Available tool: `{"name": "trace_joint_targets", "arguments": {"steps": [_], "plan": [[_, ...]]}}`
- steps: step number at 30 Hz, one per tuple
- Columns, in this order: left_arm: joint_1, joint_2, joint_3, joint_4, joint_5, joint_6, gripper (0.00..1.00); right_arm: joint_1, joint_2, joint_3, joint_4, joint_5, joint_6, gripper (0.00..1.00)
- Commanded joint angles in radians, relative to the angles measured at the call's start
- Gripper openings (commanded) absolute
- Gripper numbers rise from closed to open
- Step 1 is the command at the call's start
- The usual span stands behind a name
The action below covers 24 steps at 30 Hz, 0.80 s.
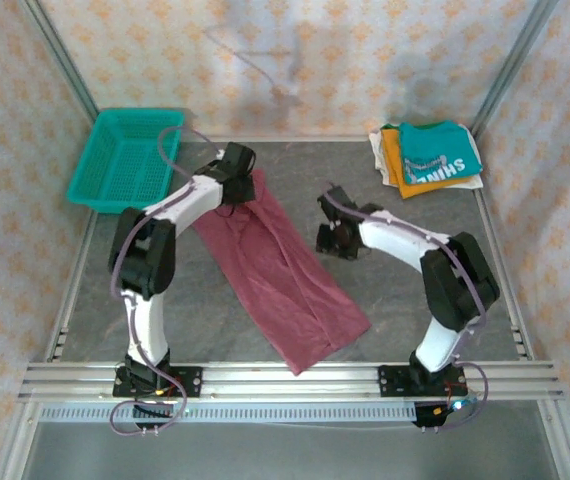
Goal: Fold and stack the t-shirts
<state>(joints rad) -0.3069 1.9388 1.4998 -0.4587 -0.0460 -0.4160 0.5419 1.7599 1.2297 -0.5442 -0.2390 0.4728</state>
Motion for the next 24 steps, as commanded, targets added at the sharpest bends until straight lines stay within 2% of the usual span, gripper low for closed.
{"name": "trace_joint_targets", "arguments": {"steps": [1, 4, 8, 14, 18, 21, 24], "plan": [[0.031, -0.141, -0.127, 0.015, -0.085, -0.064, 0.06, 0.007, 0.108, 0.155, 0.003, -0.041, -0.106, 0.31], [0.06, -0.159, -0.185, -0.016, -0.077, -0.098, 0.05, 0.014, 0.221, 0.275, 0.028, -0.111, -0.13, 0.3], [0.077, -0.156, -0.265, 0.006, -0.082, -0.113, 0.05, 0.032, 0.344, 0.411, -0.005, -0.142, -0.154, 0.29], [0.08, -0.108, -0.25, 0.005, -0.064, -0.038, 0.07, 0.034, 0.383, 0.435, -0.018, -0.109, -0.138, 0.29], [0.074, -0.192, -0.301, 0.028, -0.097, -0.079, 0.06, 0.032, 0.367, 0.412, -0.022, -0.11, -0.126, 0.29], [0.074, -0.311, -0.428, 0.151, -0.097, -0.111, 0.09, 0.031, 0.356, 0.397, 0.004, -0.151, -0.118, 0.3], [0.093, -0.306, -0.428, 0.105, -0.062, -0.146, 0.07, 0.021, 0.356, 0.381, 0.039, -0.22, -0.099, 0.3]]}}
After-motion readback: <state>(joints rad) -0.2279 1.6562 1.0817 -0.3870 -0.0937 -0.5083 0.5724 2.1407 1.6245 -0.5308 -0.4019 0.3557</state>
